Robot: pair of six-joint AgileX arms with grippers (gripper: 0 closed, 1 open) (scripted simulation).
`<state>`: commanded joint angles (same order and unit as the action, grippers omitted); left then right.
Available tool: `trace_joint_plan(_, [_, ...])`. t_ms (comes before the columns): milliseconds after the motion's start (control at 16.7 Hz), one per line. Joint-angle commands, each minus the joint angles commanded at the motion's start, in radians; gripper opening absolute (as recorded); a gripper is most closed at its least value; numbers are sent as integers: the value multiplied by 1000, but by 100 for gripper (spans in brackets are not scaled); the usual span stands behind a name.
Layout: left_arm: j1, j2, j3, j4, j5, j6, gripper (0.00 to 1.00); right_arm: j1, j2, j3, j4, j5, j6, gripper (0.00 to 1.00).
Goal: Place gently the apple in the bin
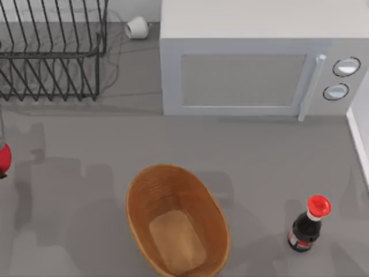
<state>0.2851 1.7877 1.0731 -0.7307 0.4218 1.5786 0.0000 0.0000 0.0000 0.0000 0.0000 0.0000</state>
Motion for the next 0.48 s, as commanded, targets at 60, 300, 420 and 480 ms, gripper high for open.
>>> trace_joint_plan(60, [-1, -18, 37, -62, 1, 0, 0, 0, 0, 0, 0, 0, 0, 100])
trace_joint_plan(300, [-4, -92, 186, -315, -2, -6, 0, 0, 0, 0, 0, 0, 0, 100])
trace_joint_plan(420, [-4, -128, 243, -393, -6, -13, 0, 0, 0, 0, 0, 0, 0, 100])
trace_joint_plan(480, [-4, -142, 261, -416, -7, -17, 0, 0, 0, 0, 0, 0, 0, 100])
